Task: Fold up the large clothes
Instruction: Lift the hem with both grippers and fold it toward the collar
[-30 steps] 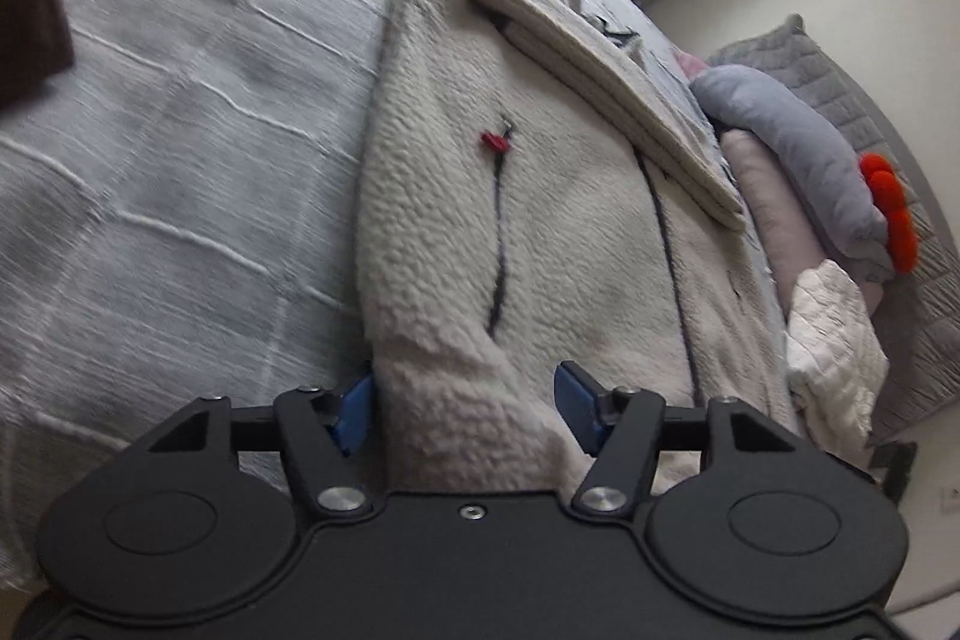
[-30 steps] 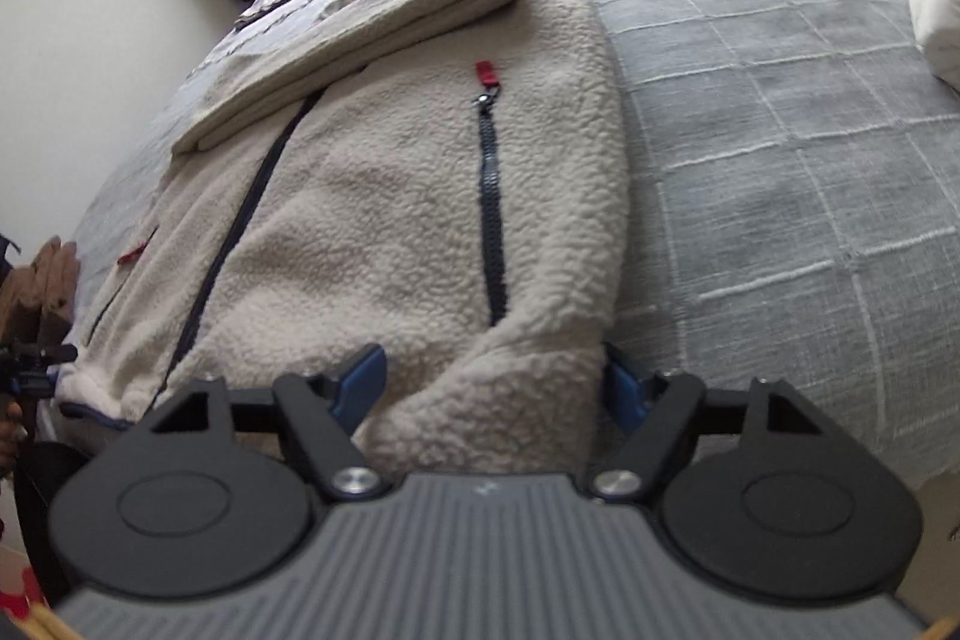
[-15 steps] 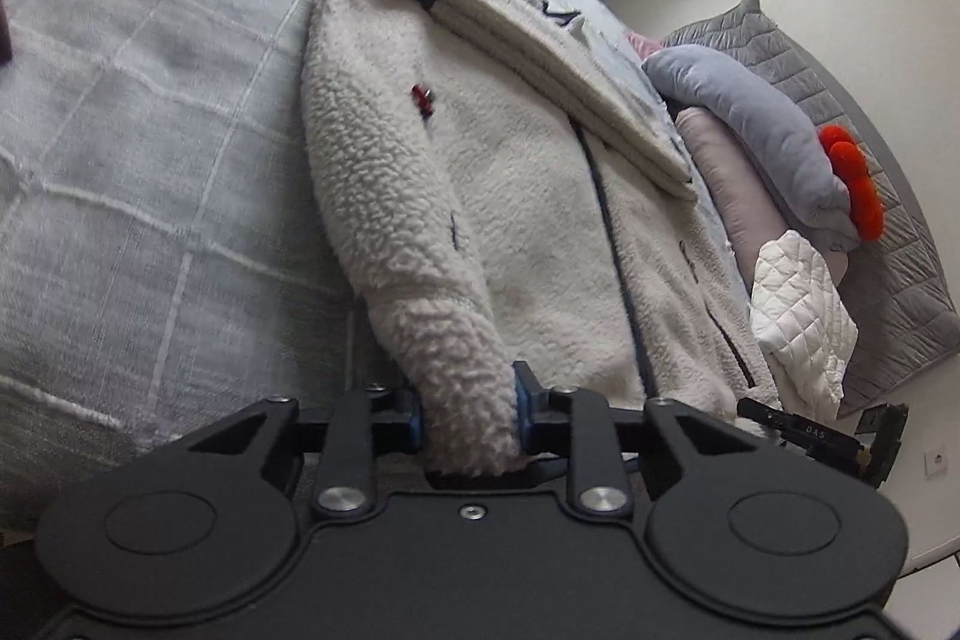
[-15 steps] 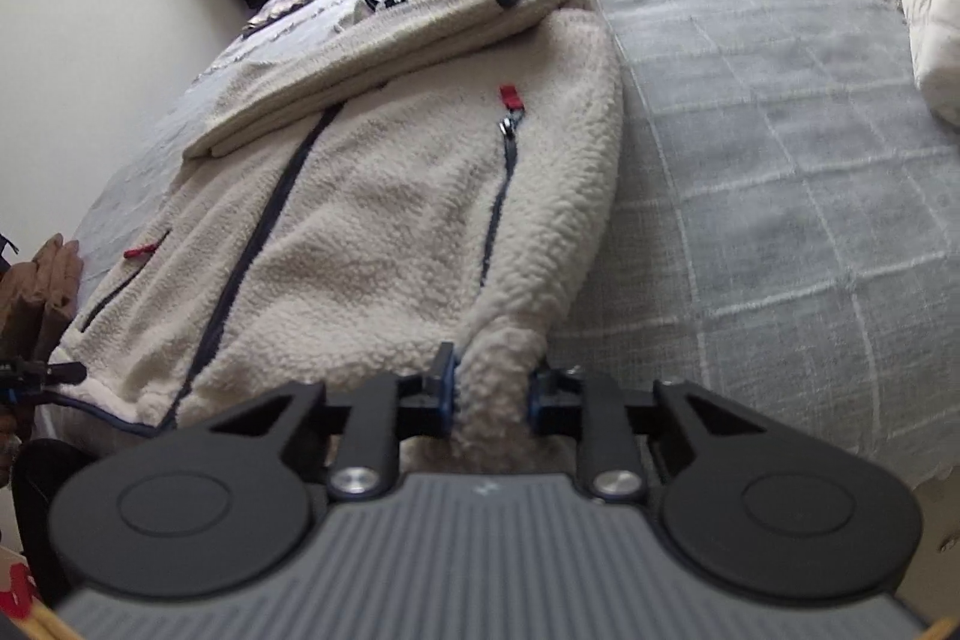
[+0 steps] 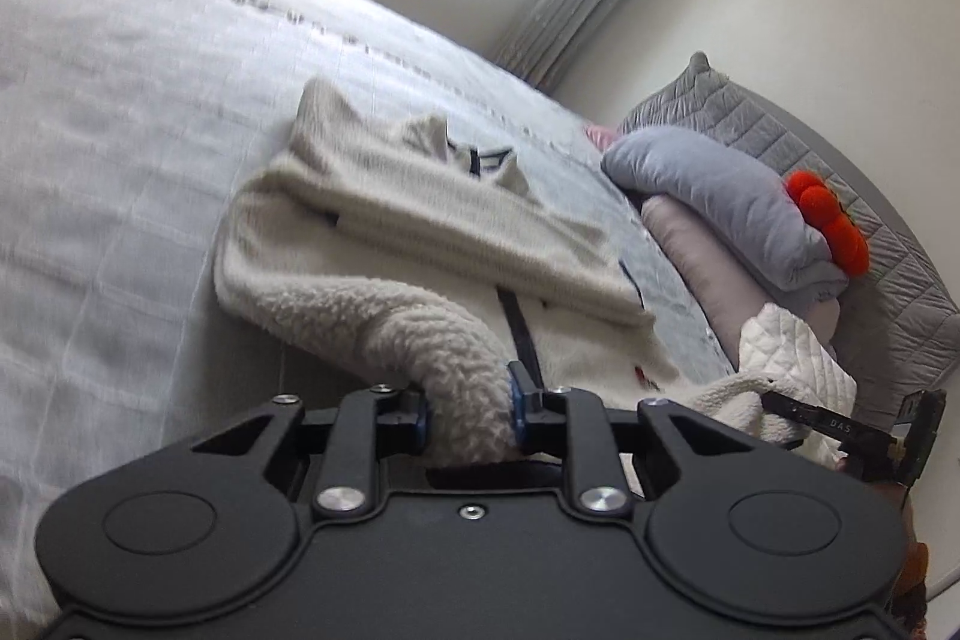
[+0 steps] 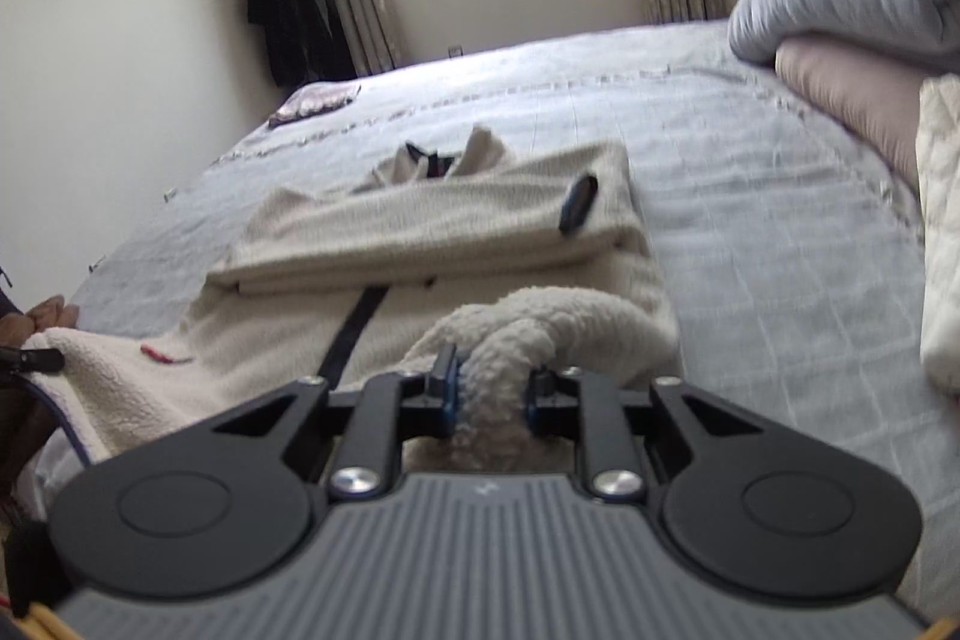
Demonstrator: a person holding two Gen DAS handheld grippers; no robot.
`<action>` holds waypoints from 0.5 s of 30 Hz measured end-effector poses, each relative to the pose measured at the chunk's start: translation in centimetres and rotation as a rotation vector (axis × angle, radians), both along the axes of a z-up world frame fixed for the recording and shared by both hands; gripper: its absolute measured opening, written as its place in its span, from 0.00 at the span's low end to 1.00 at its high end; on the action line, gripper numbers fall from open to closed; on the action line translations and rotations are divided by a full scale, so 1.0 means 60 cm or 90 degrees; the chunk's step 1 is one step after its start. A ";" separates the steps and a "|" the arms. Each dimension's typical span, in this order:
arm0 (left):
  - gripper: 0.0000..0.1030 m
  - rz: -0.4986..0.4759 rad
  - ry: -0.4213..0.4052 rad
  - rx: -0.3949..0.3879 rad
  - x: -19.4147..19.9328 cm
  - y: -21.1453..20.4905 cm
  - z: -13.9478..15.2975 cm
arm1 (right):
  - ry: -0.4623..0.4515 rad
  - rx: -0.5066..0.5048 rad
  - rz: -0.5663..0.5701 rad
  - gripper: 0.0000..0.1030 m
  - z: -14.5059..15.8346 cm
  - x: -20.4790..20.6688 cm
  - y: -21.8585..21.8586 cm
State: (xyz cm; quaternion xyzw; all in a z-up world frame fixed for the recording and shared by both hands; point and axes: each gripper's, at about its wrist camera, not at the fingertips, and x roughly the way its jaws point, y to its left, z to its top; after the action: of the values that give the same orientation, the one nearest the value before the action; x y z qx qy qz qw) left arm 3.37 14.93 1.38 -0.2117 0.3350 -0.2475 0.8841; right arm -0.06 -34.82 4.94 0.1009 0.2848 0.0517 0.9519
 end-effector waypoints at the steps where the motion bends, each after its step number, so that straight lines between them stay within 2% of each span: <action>1: 0.23 0.007 -0.012 0.006 0.013 -0.003 0.011 | -0.008 -0.006 -0.005 0.18 0.008 0.015 0.000; 7: 0.23 0.035 -0.068 0.039 0.105 -0.023 0.056 | -0.029 -0.005 -0.042 0.18 0.036 0.122 -0.021; 15: 0.24 0.059 -0.088 0.082 0.282 -0.061 0.067 | -0.018 -0.002 -0.064 0.18 0.027 0.288 -0.043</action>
State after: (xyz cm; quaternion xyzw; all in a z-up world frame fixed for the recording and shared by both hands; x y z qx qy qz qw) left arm 20.30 11.27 5.39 -0.1520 0.2786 -0.1980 0.9274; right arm 17.22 -37.38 6.56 0.1128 0.2661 0.0046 0.9573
